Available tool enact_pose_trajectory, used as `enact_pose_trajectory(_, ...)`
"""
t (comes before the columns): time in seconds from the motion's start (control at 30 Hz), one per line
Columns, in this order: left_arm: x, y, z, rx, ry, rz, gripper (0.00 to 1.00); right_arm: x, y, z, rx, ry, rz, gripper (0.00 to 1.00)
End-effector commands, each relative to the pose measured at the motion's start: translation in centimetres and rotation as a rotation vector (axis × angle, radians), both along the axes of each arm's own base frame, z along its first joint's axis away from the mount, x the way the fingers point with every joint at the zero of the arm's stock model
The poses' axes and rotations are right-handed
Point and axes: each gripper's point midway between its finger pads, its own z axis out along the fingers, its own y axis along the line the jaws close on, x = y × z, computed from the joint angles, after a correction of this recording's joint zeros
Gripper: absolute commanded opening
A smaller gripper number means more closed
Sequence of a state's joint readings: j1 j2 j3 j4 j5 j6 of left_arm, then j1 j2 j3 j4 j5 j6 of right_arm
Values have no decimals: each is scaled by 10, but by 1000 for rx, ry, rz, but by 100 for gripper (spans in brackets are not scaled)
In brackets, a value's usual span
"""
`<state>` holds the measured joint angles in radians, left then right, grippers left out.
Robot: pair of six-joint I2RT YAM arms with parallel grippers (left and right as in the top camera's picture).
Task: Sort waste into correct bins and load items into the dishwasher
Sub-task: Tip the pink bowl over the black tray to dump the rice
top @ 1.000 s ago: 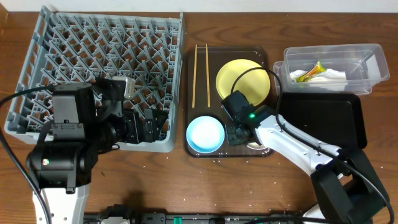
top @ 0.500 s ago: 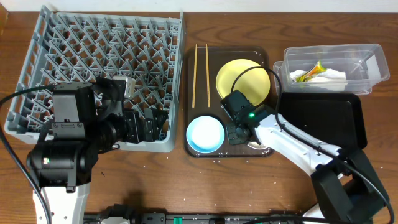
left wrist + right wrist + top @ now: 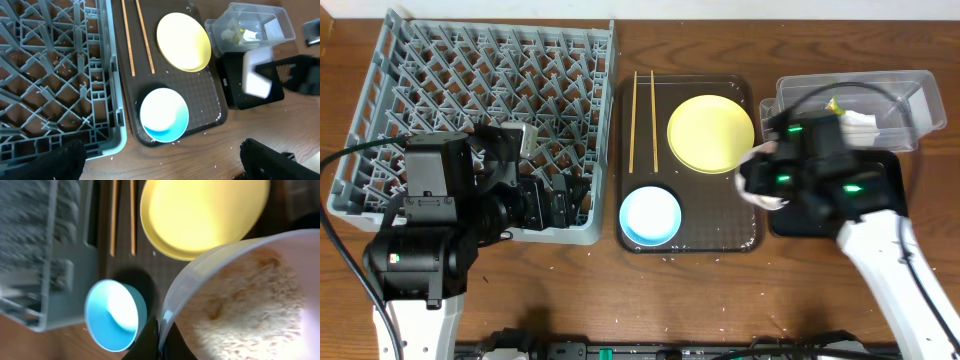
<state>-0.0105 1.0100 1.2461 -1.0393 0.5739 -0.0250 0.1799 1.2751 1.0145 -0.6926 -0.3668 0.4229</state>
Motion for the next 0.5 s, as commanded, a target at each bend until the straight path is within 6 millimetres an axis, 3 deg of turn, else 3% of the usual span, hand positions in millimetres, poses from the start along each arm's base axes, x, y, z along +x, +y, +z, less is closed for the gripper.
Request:
enact_pose_trajectory(0.0,0,-2,6,0,-22,-19,99,5,-22,12,84,-48,51,1)
enact_pose_trajectory(0.07,0,-2,6,0,-22,-19,99,10,-49,0,113,-22,-12,1)
enact_pose_trajectory(0.23,0,-2,6,0,-22,-19,99,19,-64,9,432,-88,29,1)
enact_pose_trajectory(0.3,0,-2,6,0,-22,-19,99,23,-79,15,553,-150,38,1)
enact_pose_trajectory(0.47,0,-2,6,0,-22,-19,99,19,-104,15,709,-179,10,1)
